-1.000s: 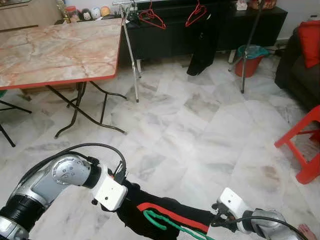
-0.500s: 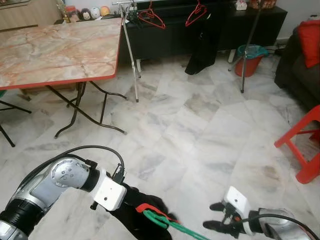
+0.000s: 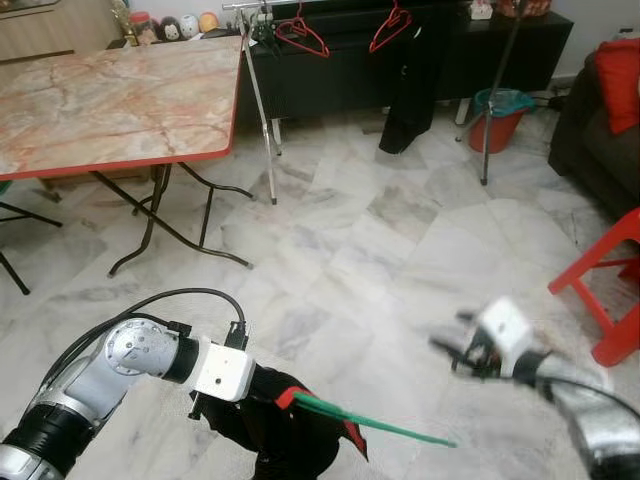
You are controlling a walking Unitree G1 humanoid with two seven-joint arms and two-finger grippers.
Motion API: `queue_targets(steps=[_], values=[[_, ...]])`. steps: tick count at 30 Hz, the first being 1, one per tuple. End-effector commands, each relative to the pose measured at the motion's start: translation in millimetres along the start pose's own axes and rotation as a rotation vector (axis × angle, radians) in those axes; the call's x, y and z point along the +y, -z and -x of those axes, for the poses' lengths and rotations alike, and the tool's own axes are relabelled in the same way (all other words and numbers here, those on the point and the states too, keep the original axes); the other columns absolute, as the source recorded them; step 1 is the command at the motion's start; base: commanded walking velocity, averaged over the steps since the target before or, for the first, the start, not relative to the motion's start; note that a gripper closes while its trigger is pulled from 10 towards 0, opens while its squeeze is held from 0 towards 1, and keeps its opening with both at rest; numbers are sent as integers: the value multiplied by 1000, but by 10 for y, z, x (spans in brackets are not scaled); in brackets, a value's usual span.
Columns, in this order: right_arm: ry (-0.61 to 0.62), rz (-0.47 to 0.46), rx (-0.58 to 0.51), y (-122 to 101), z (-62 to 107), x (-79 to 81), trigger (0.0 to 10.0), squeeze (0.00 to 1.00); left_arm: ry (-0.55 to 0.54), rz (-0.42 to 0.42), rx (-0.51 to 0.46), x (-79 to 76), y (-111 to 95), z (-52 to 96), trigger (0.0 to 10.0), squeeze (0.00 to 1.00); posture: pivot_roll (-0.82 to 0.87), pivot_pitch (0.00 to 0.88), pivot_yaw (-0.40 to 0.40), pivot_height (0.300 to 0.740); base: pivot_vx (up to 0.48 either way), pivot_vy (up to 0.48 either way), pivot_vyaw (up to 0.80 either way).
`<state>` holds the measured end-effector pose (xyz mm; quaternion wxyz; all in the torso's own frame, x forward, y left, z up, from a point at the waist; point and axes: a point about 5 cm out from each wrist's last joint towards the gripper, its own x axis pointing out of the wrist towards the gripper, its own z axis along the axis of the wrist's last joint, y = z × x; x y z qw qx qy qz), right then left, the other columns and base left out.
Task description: Hang hanger
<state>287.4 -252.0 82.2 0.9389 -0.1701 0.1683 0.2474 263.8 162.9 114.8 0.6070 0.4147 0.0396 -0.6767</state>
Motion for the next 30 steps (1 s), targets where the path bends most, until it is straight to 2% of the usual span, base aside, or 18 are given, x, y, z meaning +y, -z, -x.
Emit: queue_targets(steps=[1,3,5,7,8,9,17,22,30], values=[[30,-4,-86,-157,-30,3,10000,0,-24,64,36,4,59,28,10000,0,-170,60,57,740,0,0,0],[12,-24,-160,-308,-57,33,10000,0,-32,120,63,16,93,10,10000,0,-170,58,56,740,0,0,0],[-68,-36,-201,-391,-72,126,10000,0,-44,165,100,39,131,-4,10000,0,-171,56,56,740,0,0,0],[-112,-36,-203,-406,-73,178,10000,0,-47,172,114,50,143,-8,10000,0,-170,54,55,740,0,0,0],[-221,-7,-194,-413,-60,314,10000,0,-66,207,151,89,172,-27,10000,0,-171,52,54,740,0,0,0],[-259,-2,-182,-400,-54,364,10000,0,-77,222,159,110,176,-35,10000,0,-173,48,55,740,0,0,0],[-494,-18,-112,-285,89,598,10000,0,-107,336,156,273,81,-167,10000,0,-179,35,64,740,0,0,0],[-558,-6,-88,-293,152,629,10000,0,-78,381,98,361,-56,-286,10000,0,-194,22,75,740,0,0,0],[-614,37,-98,-432,191,522,10000,0,6,406,64,336,-148,-329,10000,0,-203,18,88,740,0,0,0]])
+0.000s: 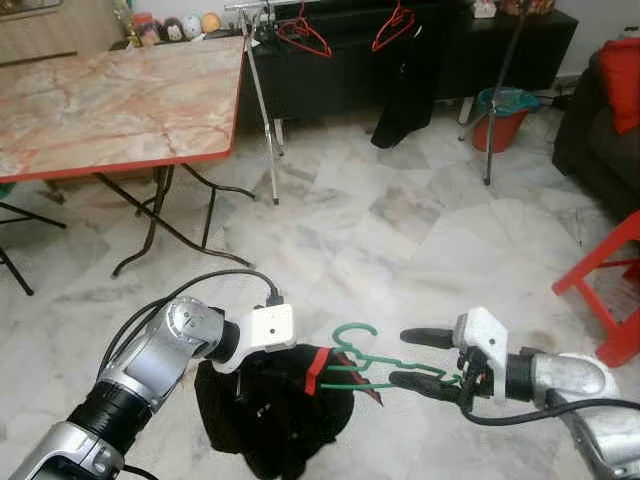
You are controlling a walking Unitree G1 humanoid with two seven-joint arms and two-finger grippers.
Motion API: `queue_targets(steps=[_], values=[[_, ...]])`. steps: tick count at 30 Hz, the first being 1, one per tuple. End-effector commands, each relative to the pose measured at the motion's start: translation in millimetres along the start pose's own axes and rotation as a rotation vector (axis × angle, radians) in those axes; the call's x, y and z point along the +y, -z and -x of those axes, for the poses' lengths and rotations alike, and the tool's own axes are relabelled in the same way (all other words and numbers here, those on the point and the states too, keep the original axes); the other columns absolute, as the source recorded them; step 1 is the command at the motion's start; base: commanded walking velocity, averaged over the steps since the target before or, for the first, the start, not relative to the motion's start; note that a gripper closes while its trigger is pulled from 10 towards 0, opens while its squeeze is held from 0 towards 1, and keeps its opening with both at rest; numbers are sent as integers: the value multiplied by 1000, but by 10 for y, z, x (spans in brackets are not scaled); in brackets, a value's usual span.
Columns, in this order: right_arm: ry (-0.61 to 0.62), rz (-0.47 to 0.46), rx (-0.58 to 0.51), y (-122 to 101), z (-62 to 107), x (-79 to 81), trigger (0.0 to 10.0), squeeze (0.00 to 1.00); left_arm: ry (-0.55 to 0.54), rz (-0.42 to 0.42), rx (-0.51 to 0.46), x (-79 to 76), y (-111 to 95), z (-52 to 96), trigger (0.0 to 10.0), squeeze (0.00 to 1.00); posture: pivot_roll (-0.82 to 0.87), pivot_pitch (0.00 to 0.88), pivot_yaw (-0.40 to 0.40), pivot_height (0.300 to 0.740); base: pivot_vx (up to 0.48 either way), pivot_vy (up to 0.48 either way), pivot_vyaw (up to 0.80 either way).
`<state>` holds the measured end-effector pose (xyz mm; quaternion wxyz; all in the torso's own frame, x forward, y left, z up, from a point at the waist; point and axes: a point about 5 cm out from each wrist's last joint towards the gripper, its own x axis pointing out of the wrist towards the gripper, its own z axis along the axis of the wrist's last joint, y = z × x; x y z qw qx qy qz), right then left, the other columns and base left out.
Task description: Hang hanger
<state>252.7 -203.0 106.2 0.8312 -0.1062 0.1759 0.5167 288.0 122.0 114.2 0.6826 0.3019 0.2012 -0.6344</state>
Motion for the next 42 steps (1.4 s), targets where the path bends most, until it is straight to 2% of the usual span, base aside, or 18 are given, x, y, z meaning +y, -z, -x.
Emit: queue_targets(steps=[1,5,13,19,32,42], values=[[-39,51,-6,-128,-2,-4,10000,0,34,-23,-9,-16,-60,27,10000,0,-201,20,89,740,0,0,0],[-105,79,-14,-238,-39,-4,10000,0,64,-89,-14,-67,-100,53,10000,0,-193,28,87,740,0,0,0],[-177,79,-23,-290,-103,22,10000,0,60,-76,13,-56,-104,35,10000,0,-183,35,77,740,0,0,0],[-267,61,-14,-305,-181,105,10000,0,93,-91,17,-58,-137,62,10000,0,-187,57,87,740,0,0,0],[-256,77,68,-188,-309,112,10000,0,95,-104,-6,-17,-219,96,10000,0,-180,105,97,740,0,0,0],[-170,89,56,-190,-361,31,10000,0,103,-103,-11,-14,-235,102,10000,0,-177,115,100,740,0,0,0]])
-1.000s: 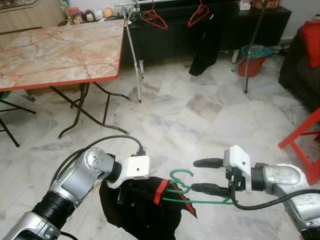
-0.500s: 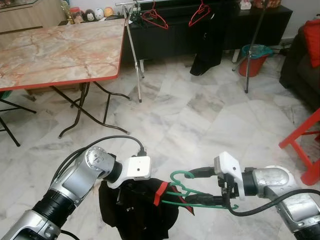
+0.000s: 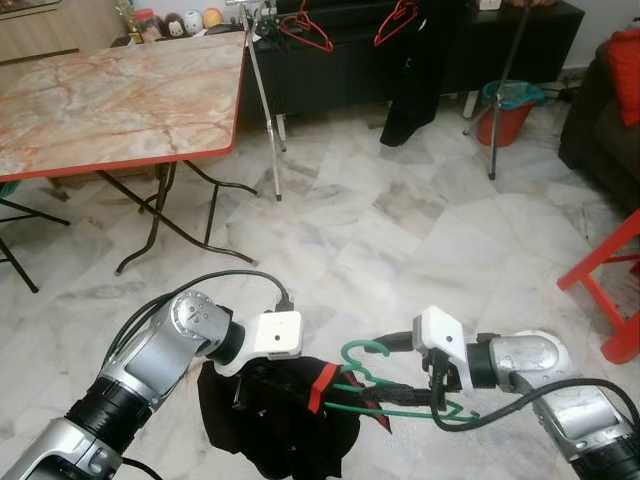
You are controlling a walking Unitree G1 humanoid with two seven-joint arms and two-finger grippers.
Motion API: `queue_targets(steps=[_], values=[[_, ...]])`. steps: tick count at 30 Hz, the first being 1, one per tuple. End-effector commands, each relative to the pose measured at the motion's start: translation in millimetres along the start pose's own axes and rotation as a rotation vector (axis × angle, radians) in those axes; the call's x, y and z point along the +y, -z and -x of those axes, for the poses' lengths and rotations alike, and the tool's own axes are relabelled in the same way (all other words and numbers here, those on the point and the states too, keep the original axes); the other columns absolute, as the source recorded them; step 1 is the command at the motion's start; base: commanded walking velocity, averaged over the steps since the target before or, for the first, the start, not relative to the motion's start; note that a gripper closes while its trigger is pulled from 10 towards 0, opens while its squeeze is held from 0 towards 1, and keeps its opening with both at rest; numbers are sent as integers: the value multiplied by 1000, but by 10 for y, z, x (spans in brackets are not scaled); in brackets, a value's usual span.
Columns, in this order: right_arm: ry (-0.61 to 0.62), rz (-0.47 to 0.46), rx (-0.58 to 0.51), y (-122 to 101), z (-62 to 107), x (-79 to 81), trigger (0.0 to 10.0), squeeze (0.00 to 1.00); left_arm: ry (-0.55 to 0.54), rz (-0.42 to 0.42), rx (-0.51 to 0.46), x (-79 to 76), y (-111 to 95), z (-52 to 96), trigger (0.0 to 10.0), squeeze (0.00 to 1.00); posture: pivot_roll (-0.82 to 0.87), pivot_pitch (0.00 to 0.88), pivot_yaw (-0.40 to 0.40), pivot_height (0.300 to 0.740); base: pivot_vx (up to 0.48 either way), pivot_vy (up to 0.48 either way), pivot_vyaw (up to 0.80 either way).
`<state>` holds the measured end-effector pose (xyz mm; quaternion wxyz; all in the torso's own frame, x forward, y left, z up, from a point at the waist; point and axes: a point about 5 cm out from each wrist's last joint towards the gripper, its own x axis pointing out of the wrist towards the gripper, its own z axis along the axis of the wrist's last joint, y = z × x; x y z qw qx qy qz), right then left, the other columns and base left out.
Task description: Hang hanger
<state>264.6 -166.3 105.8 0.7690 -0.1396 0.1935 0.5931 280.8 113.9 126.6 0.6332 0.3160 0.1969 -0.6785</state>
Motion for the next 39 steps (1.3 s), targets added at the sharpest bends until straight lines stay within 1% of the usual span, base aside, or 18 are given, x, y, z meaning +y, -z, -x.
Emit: queue_targets(steps=[1,6,7,8,9,21,39], values=[[12,8,-11,-37,-3,-28,10000,0,-12,-31,-15,35,-78,78,10000,0,-177,115,100,740,0,0,0],[-7,4,12,20,-22,-3,10000,0,-12,-30,-19,35,-84,76,10000,0,-175,117,103,740,0,0,0],[-8,3,18,38,-33,-1,2588,0,-14,-31,-18,40,-88,81,10000,0,-173,120,103,740,0,0,0],[-7,3,20,43,-37,-2,2588,0,-16,-32,-17,42,-89,84,10000,0,-173,120,103,740,0,0,0],[-10,1,19,48,-43,0,0,0,-18,-32,-15,47,-88,90,10000,0,-172,122,103,740,0,0,0],[4,0,11,46,-48,-31,0,0,-23,-33,-15,57,-90,96,10000,0,-172,119,102,740,0,0,0],[2,-8,13,77,-63,-30,0,0,-25,-40,-12,68,-91,110,10000,0,-168,120,103,740,0,0,0]])
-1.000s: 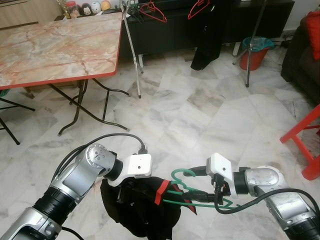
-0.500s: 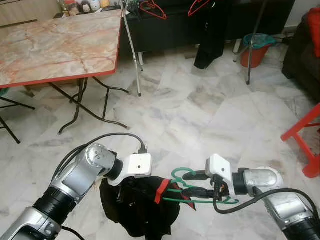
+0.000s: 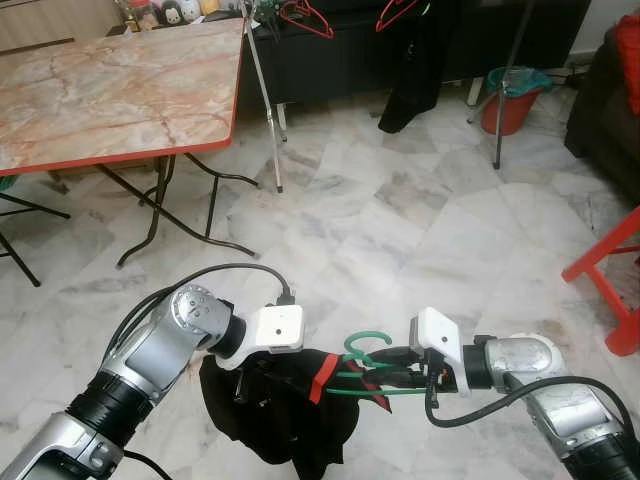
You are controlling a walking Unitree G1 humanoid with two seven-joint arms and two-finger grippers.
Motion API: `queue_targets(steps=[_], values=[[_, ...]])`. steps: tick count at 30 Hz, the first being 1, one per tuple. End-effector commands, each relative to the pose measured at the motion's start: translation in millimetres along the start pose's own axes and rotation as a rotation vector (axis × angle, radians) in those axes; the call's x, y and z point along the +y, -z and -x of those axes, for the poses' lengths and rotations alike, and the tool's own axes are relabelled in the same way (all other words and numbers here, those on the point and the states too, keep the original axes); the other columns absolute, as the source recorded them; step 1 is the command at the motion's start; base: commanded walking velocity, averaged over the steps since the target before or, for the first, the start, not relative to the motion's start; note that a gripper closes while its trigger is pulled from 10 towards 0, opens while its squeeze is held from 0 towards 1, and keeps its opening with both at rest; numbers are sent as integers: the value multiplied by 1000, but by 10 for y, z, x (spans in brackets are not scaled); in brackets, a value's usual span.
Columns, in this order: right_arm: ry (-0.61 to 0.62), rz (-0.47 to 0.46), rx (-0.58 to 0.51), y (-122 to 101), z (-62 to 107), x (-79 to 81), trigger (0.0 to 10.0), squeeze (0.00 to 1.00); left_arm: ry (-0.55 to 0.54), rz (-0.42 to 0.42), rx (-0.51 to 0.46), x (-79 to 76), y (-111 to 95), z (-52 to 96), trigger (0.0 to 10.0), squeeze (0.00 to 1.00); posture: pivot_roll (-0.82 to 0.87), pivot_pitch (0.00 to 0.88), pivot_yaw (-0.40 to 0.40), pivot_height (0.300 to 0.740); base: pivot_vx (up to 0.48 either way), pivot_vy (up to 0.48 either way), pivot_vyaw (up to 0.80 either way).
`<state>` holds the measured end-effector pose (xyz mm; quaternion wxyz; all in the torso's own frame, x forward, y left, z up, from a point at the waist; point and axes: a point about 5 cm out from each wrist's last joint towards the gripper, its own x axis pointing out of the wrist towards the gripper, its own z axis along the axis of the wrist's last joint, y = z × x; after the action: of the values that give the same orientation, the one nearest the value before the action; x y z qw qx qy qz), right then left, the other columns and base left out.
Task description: Hang hanger
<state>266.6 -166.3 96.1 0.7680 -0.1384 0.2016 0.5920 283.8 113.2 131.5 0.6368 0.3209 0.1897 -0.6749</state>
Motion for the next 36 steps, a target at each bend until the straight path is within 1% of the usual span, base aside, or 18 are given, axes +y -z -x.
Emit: queue_targets(steps=[1,23,24,25,26,35,36], values=[[3,4,2,-5,-15,-6,0,0,-10,-29,-10,35,-56,83,10000,0,-168,120,103,740,0,0,0],[22,8,6,25,-42,-32,0,0,-69,-66,-39,129,-118,114,10000,0,-163,110,104,740,0,0,0],[24,7,7,30,-46,-33,0,0,-76,-66,-42,140,-120,118,10000,863,-162,108,103,740,0,0,0],[27,6,7,35,-49,-34,0,0,-85,-65,-45,152,-120,121,10000,949,-162,108,103,740,0,0,0],[28,7,6,37,-50,-35,0,0,-85,-65,-45,153,-119,121,10000,1000,-162,108,103,740,0,0,0],[80,18,-1,27,-69,-98,0,0,-104,-76,-58,197,-148,130,10000,1000,-161,93,100,740,0,0,0],[103,22,-9,19,-75,-120,0,0,-108,-79,-61,202,-154,134,10000,1000,-161,93,100,740,0,0,0]])
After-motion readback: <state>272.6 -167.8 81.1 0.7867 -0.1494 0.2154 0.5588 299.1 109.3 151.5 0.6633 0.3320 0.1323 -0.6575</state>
